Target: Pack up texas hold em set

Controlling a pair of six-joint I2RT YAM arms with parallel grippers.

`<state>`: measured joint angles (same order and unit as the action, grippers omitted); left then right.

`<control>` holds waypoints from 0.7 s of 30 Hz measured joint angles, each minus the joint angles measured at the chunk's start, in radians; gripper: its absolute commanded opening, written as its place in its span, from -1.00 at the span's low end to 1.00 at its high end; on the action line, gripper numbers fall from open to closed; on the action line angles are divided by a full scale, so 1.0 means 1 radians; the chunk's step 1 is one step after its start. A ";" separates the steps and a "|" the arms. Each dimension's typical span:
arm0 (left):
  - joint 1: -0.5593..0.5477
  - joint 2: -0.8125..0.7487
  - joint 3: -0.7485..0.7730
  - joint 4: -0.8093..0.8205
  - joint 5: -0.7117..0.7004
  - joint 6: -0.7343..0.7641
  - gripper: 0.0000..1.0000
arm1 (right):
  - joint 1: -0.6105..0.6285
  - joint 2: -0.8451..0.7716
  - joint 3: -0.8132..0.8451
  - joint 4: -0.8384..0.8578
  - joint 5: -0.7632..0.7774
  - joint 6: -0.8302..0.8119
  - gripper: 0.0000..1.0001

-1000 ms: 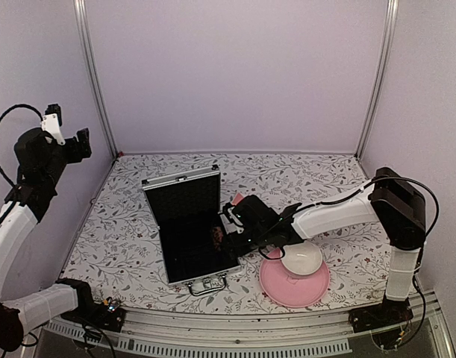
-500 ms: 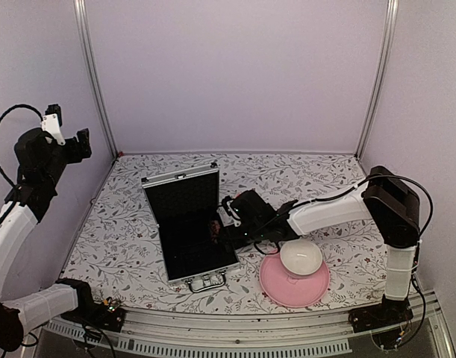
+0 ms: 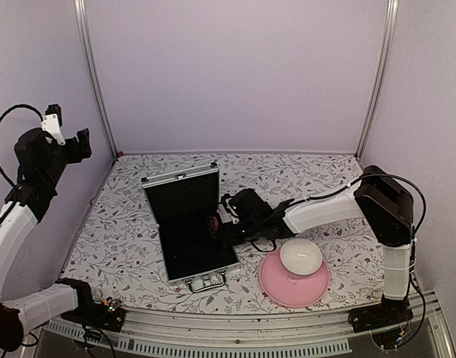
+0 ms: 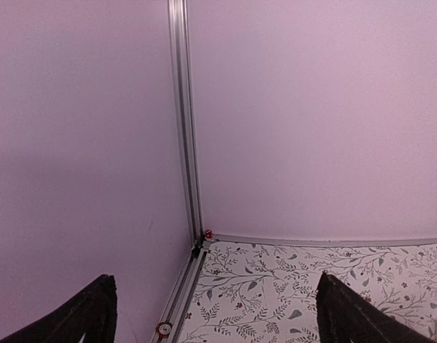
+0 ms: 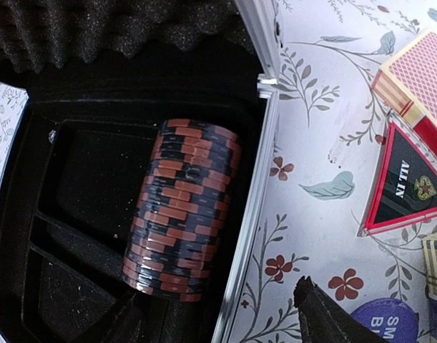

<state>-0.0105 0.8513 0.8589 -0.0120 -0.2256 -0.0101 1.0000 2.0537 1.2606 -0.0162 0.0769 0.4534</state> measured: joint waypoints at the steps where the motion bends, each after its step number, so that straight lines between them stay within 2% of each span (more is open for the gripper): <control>1: 0.000 0.000 0.000 0.000 0.000 0.000 0.94 | 0.000 0.003 0.003 0.000 0.000 0.000 0.39; 21: 0.000 0.011 -0.004 0.005 0.005 0.000 0.94 | -0.006 0.043 0.043 0.042 0.001 -0.006 0.41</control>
<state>-0.0105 0.8627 0.8551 -0.0067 -0.2207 -0.0101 0.9936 2.0964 1.3033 0.0254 0.0780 0.4469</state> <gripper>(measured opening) 0.970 0.696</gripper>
